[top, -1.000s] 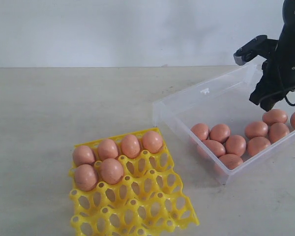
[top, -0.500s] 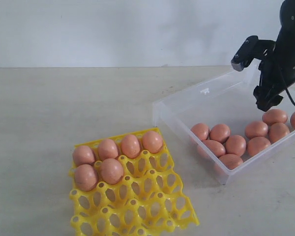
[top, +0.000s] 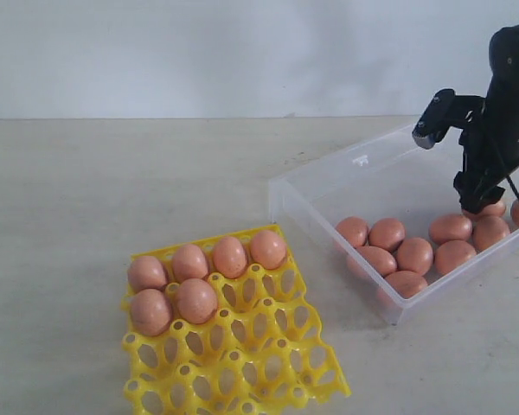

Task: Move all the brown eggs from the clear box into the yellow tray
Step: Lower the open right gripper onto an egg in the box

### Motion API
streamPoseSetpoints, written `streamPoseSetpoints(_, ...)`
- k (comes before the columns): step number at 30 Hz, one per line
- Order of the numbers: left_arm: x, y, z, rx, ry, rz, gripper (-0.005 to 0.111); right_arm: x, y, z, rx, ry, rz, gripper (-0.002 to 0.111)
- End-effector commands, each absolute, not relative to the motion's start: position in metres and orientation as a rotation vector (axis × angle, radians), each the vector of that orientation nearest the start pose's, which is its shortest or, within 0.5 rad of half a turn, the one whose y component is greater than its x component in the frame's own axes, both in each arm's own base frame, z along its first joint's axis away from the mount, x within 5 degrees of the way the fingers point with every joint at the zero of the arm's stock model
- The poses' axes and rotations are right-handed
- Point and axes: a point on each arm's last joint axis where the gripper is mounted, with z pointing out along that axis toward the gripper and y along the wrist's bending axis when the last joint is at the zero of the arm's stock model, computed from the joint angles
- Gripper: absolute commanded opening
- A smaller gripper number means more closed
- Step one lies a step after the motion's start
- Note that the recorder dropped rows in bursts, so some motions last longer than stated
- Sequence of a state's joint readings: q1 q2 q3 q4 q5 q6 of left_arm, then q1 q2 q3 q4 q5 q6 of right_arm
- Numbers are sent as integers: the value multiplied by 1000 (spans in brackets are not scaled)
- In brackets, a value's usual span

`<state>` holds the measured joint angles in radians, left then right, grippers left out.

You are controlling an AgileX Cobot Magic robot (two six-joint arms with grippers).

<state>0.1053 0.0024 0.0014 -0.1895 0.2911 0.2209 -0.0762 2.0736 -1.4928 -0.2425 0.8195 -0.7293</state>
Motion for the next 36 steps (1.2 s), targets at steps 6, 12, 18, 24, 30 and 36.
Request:
streamPoseSetpoints(6,55,1,188,-20,1763,61,4,418,-69,164,-980,2759,-268,67)
streamPoseSetpoints(12,55,1,188,-20,1763,61,4,418,-69,150,-1001,2788,-212,67)
streamPoseSetpoints(18,55,1,188,-20,1763,61,4,418,-69,139,-1013,2821,-187,67)
streamPoseSetpoints(24,55,1,188,-20,1763,61,4,418,-69,139,-943,2843,-185,52)
streamPoseSetpoints(30,55,1,188,-20,1763,61,4,418,-69,139,-943,2838,-188,13)
streamPoseSetpoints(36,55,1,188,-20,1763,61,4,421,-69,140,-923,2811,-204,0)
